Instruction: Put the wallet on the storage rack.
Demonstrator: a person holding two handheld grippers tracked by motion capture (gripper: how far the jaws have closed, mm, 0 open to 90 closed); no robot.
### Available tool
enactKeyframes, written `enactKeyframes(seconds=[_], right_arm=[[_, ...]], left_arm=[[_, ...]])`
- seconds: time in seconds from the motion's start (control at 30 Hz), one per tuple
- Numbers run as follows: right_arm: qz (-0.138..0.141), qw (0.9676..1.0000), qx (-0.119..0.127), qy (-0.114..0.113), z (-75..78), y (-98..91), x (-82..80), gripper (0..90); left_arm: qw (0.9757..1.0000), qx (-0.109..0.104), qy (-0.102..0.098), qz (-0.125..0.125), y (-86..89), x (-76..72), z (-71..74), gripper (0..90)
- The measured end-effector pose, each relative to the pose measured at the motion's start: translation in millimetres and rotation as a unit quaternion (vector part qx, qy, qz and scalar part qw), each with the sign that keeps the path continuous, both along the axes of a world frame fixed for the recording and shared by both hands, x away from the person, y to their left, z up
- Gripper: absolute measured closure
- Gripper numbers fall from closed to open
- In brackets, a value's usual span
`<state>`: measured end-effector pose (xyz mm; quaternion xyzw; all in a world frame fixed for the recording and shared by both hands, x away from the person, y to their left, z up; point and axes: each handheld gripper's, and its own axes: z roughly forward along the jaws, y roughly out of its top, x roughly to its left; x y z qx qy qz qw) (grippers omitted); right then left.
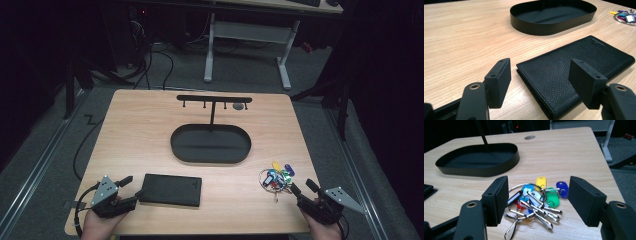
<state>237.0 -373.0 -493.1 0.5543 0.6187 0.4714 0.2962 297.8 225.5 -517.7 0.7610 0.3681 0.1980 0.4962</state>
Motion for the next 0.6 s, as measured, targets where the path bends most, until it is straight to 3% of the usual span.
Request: enactKeyframes(seconds=[0.13, 0.27, 0.6], right_arm=[[-0.002, 1.0000, 0.001, 0.006, -4.1, -1.7, -0.1, 33.8], [-0.001, 1.0000, 0.002, 0.008, -5.8, -2.7, -0.2, 33.7], [0.011, 0.9999, -0.009, 0.009, -6.3, 1.6, 2.4, 33.9]], left_arm=[[0.9999, 0.008, -0.008, -0.009, -6.0, 1.3, 2.1, 34.8], [0.9995, 0.008, -0.002, -0.030, -9.5, -0.4, 1.1, 34.2], [0.9986, 0.035, -0.010, -0.039, -13.4, -4.6, 1.1, 34.2]])
